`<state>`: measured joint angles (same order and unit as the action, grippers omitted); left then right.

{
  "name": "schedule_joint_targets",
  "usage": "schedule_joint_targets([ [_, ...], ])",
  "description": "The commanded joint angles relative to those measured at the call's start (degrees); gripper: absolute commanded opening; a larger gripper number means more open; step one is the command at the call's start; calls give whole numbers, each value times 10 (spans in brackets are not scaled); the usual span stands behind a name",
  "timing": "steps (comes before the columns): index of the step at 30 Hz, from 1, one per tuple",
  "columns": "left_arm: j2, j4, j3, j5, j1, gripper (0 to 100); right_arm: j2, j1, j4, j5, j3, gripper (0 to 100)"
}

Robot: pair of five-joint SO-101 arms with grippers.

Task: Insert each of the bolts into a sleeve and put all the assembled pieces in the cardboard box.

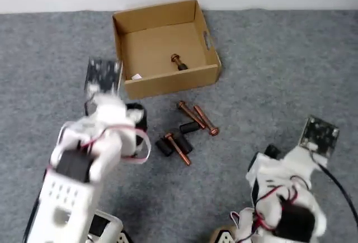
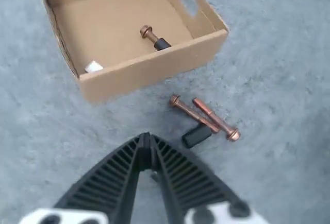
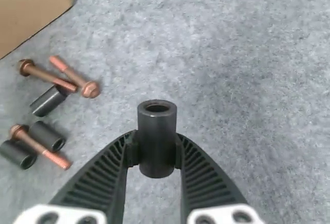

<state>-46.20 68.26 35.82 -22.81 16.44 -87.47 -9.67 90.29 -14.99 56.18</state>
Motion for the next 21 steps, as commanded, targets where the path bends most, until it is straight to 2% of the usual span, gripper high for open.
schedule_joint_targets([
  [1, 121, 4, -83, -80, 3, 6, -63, -20, -12, 5, 33, 8],
  [5, 234, 4, -137, -159, 2, 6, -108, -24, -19, 5, 56, 8],
  [8, 309, 5, -171, -184, 9, 7, -114, -27, -19, 4, 60, 8],
  [13, 407, 4, -237, -221, 60, 11, -118, -25, -23, 4, 63, 8],
  [21, 549, 4, -344, -269, 104, 200, -118, -25, -23, 4, 64, 8],
])
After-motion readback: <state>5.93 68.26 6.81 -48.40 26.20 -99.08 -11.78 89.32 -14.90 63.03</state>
